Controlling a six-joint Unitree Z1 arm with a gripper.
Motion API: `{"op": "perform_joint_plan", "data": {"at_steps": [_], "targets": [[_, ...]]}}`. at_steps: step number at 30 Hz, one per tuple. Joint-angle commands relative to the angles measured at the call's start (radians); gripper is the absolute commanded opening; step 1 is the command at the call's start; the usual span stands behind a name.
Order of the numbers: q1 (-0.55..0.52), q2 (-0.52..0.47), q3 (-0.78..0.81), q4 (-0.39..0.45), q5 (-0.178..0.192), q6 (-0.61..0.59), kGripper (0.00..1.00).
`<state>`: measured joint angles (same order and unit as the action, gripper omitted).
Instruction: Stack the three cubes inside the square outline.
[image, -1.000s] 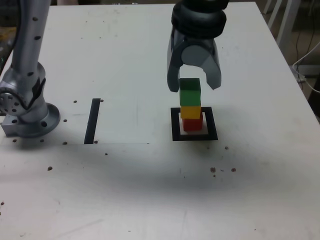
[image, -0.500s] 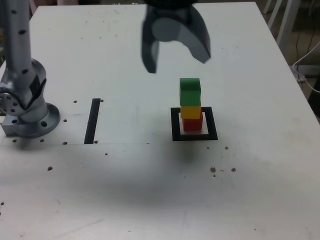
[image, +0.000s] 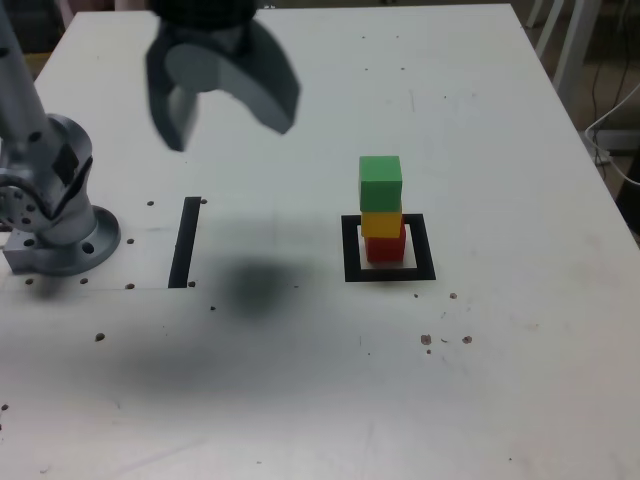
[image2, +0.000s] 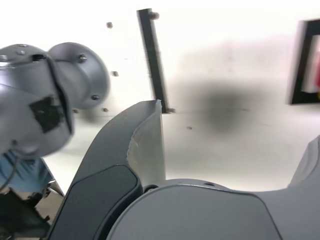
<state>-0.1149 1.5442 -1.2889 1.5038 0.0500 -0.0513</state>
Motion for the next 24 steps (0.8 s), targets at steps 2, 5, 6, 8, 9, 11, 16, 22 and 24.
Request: {"op": "perform_joint_plan", "data": {"at_steps": [2,5,6,8,9,11,16,22,24], "targets": [[0.007,-0.027,0.126,-0.054,-0.009,0.0,0.99],[0.011,-0.037,0.22,-0.125,-0.025,-0.005,0.99],[0.012,-0.039,0.252,-0.152,-0.031,-0.008,0.99],[0.014,-0.042,0.317,-0.205,-0.041,-0.013,0.99],[0.015,-0.043,0.346,-0.23,-0.043,-0.015,0.99],[0.016,-0.041,0.392,-0.272,-0.044,-0.019,0.99],[0.017,-0.033,0.444,-0.337,-0.027,-0.033,0.99],[0.017,-0.025,0.475,-0.397,-0.02,-0.05,0.99],[0.017,-0.024,0.476,-0.405,-0.02,-0.056,0.99]]}}
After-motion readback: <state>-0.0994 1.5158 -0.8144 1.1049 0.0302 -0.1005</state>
